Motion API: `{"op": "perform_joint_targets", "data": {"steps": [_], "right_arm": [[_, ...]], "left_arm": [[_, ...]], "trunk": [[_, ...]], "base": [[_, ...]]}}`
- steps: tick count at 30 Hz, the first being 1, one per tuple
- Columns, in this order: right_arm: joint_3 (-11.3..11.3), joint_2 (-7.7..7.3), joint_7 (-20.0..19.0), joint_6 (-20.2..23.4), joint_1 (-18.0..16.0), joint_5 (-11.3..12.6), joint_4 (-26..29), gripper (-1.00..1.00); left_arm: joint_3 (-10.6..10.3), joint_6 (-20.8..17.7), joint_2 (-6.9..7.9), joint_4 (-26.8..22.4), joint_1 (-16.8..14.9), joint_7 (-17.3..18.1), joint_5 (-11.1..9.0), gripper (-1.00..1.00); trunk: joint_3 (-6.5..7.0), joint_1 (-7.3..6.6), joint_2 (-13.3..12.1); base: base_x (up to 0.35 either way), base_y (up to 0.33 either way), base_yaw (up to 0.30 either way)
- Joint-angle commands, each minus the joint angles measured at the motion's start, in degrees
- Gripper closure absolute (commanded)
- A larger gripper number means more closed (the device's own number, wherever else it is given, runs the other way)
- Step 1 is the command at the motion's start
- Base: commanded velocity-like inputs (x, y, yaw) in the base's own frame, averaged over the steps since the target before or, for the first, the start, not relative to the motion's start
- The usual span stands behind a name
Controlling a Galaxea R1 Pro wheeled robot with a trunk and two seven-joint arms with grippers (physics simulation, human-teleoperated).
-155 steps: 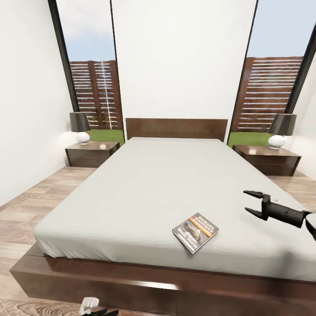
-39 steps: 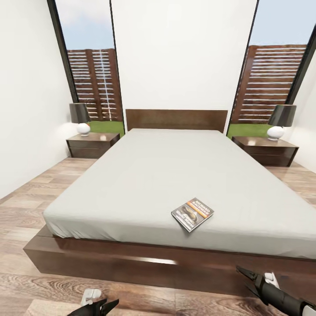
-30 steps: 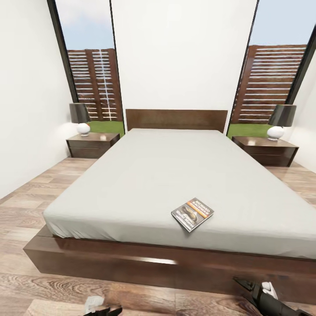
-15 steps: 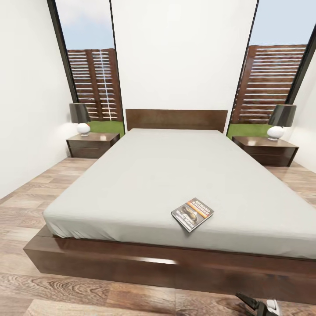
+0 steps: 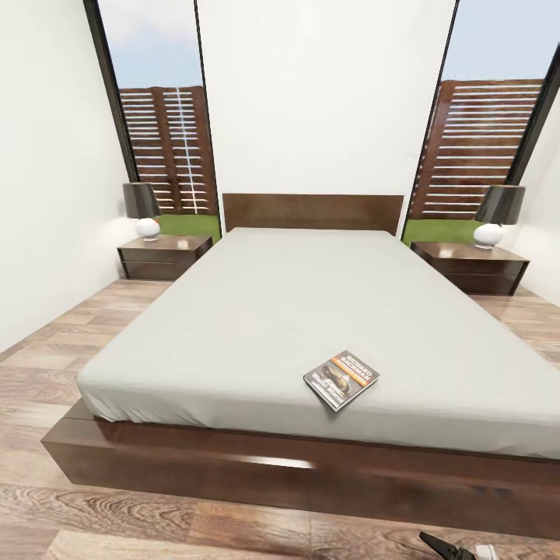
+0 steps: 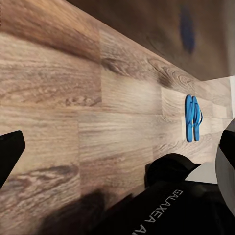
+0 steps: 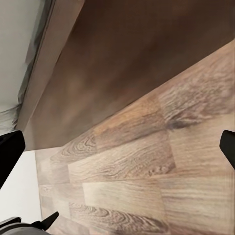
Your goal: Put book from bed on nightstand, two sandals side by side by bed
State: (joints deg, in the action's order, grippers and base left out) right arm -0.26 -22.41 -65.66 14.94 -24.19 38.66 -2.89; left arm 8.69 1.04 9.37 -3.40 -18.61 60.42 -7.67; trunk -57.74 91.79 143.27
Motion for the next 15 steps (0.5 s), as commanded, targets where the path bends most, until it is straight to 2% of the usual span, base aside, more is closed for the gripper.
{"op": "perform_joint_targets", "data": {"steps": [1,15], "right_arm": [[0.0,-0.01,-0.2,0.5,-0.1,0.3,-0.2,-1.0],[-0.1,-0.12,-0.3,0.0,-0.1,0.6,-0.2,-1.0]], "left_arm": [[0.1,0.1,0.03,0.1,0.0,0.2,0.0,-1.0],[0.1,0.0,0.61,0.1,0.0,0.5,-0.2,-1.0]], "trunk": [[-0.05,-0.01,0.0],[-0.05,-0.01,0.0]], "base": [[0.0,0.0,0.0],[0.0,0.0,0.0]]}}
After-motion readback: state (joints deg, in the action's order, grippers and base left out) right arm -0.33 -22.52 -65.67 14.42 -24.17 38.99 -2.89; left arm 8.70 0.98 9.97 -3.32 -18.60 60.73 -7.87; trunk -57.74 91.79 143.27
